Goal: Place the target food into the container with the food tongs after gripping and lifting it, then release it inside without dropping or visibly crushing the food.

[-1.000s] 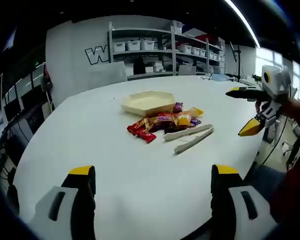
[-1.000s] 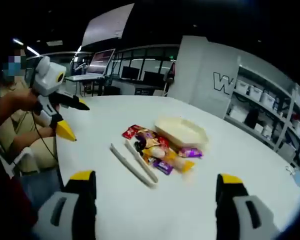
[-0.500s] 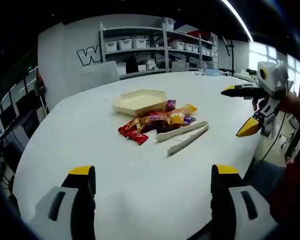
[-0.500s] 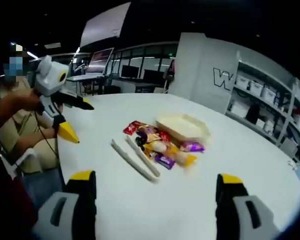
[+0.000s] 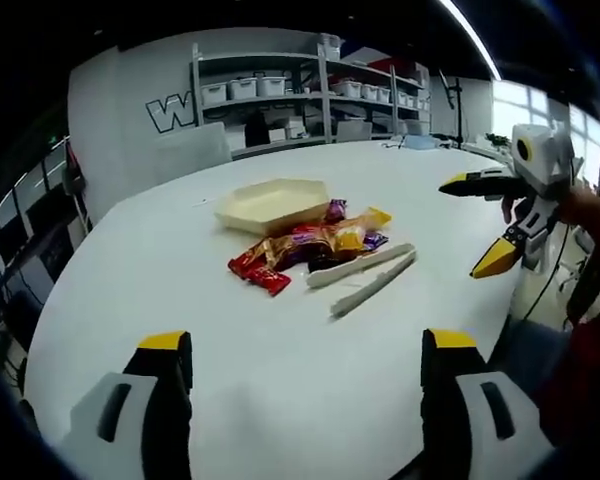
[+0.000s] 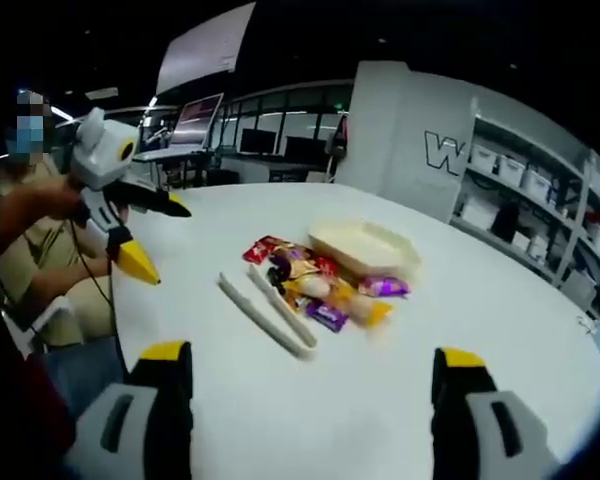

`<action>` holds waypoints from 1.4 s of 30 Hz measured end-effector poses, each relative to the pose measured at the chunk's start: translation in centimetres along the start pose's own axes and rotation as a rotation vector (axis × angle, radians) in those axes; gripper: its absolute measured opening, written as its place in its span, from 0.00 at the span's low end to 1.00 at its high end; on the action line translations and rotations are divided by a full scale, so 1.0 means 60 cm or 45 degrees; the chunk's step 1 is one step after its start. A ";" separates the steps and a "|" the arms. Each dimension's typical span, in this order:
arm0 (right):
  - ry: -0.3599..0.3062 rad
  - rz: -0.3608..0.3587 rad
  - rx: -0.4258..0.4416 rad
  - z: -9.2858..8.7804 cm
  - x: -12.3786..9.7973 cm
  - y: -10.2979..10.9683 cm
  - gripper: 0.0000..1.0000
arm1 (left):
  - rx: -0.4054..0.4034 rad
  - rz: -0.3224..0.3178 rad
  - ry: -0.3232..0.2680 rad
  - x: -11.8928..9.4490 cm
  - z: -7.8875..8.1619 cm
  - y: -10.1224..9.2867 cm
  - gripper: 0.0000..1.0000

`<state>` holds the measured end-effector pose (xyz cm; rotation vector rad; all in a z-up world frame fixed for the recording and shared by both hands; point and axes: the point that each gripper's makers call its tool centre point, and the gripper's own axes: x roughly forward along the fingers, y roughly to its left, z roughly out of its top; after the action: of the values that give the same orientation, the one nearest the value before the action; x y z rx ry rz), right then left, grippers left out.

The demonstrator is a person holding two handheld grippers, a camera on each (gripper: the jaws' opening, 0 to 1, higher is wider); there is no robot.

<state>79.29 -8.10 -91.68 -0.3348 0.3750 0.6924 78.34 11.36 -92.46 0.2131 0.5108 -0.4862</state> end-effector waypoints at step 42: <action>0.022 0.017 0.007 -0.018 0.020 0.000 0.94 | 0.005 -0.025 0.006 0.021 -0.001 0.000 0.91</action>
<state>79.90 -7.88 -93.15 -0.3332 0.3959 0.7018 79.31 10.89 -93.15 0.2132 0.5169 -0.5057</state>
